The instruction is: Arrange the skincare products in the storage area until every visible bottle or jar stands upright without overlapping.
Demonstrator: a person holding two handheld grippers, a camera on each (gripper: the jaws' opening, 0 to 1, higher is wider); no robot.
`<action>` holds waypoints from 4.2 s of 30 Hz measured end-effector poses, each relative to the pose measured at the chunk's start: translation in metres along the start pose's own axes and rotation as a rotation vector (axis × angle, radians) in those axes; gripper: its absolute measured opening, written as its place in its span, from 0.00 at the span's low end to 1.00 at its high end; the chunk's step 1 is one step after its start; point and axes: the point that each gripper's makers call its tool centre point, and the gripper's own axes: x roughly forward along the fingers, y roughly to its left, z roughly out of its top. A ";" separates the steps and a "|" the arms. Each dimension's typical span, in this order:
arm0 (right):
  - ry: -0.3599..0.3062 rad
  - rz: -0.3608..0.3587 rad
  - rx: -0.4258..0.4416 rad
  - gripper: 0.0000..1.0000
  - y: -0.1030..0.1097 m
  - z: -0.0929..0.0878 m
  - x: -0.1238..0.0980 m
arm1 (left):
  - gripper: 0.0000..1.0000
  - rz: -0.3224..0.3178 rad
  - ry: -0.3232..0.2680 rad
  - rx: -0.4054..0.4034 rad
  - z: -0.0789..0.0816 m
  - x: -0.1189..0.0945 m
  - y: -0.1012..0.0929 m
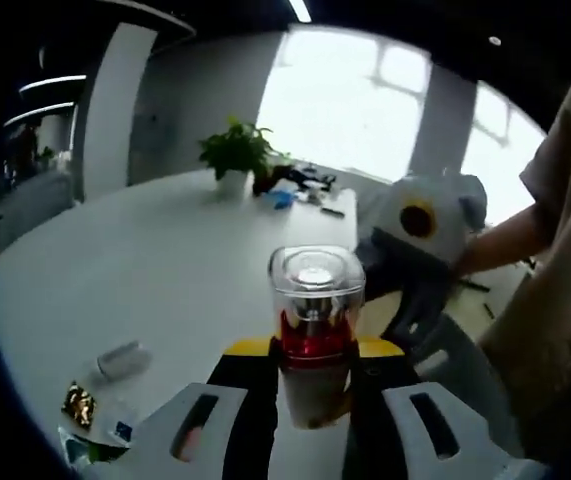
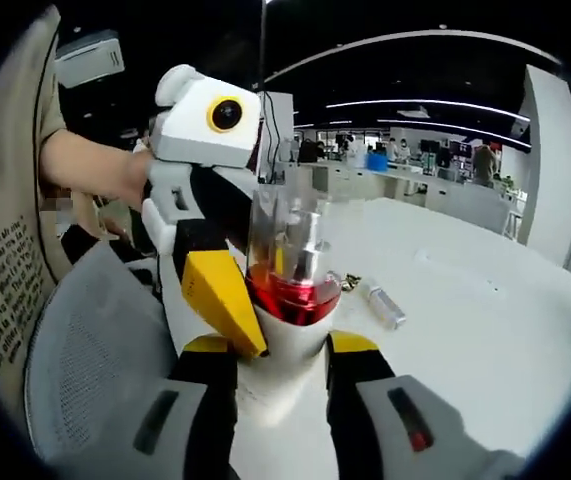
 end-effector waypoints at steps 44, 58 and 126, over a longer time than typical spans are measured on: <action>0.246 -0.347 0.089 0.32 -0.032 -0.070 0.007 | 0.25 -0.088 0.132 0.161 -0.039 0.048 0.016; 0.213 -0.395 0.149 0.31 -0.055 -0.070 0.014 | 0.26 -0.090 0.108 0.179 -0.030 0.055 0.036; 0.085 -0.461 0.167 0.32 -0.163 -0.053 0.059 | 0.26 -0.059 0.149 0.226 0.006 0.083 0.143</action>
